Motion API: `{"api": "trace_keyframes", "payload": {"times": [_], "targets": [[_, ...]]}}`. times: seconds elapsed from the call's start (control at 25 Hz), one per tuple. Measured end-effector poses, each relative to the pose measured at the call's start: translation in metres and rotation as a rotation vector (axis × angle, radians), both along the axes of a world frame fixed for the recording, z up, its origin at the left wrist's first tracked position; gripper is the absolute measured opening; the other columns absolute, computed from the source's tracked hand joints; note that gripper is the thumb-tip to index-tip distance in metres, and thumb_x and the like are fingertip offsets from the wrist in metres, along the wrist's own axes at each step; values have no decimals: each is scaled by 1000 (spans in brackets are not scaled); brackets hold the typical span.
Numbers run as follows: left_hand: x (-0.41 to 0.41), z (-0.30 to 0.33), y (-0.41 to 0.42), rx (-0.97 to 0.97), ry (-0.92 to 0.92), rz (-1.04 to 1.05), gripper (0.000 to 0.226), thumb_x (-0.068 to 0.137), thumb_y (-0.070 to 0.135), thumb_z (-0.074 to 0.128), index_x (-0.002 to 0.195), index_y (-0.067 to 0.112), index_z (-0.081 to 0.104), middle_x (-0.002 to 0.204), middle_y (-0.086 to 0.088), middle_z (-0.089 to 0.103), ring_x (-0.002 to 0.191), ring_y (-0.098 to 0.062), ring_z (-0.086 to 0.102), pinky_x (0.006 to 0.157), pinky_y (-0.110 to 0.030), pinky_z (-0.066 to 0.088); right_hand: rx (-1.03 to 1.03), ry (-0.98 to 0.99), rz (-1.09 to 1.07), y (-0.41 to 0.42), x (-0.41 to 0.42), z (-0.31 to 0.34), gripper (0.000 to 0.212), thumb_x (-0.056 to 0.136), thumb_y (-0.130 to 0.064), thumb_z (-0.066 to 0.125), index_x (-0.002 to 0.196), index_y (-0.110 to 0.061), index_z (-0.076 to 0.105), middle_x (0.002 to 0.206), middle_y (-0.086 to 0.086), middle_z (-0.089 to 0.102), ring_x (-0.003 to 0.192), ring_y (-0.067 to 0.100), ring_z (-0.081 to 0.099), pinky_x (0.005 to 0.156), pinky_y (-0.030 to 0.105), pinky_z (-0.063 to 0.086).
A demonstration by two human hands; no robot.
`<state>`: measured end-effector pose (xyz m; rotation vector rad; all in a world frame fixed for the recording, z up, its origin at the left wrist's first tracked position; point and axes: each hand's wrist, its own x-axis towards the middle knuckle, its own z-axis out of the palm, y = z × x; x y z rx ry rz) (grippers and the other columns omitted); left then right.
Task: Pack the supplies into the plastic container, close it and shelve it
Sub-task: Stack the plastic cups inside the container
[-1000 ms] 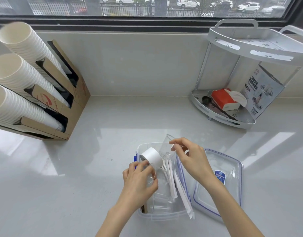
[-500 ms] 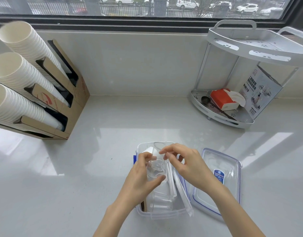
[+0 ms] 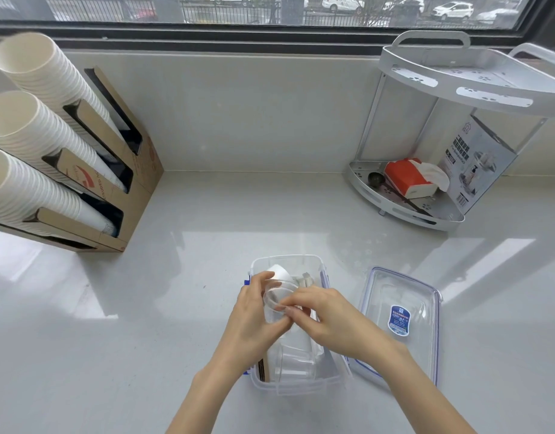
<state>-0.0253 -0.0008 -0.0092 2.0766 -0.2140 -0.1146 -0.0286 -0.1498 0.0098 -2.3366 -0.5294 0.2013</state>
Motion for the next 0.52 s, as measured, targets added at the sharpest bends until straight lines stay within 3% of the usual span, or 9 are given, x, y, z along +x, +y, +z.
{"api": "trace_keyframes", "payload": {"times": [0.12,0.24,0.32,0.4,0.52], "targets": [[-1,0,5,-6,12,29,51,75,29,69,110,35,32,99,32,44,105,-8,47,78,-1,36,129,27,-87,1,0,0,28,92,-27,43,116,-29,58,91,-24,52,76,-1,50,72,7,37],[0,-2,11,6,4,65,52,75,28,70,116,30,37,106,23,47,109,-12,47,79,-8,36,172,9,-294,-3,3,-5,22,93,-18,41,109,-22,57,103,-11,55,79,-2,53,72,3,37],[1,-2,14,3,11,93,54,75,24,70,121,22,42,108,20,48,110,-13,48,81,-12,36,21,60,-253,-5,3,-11,20,92,-16,42,104,-16,58,105,0,61,85,4,55,75,8,40],[1,-2,17,12,6,113,55,76,23,69,124,18,43,112,15,50,110,-14,49,87,-17,34,-166,198,-86,-2,0,-18,22,90,-19,45,107,-15,60,110,5,63,98,16,58,86,23,46],[1,0,19,14,-1,129,55,76,23,68,125,17,44,117,10,51,108,-12,50,89,-19,34,-338,379,78,7,-4,-25,35,86,-27,54,120,-28,53,123,6,54,113,19,52,97,35,44]]}}
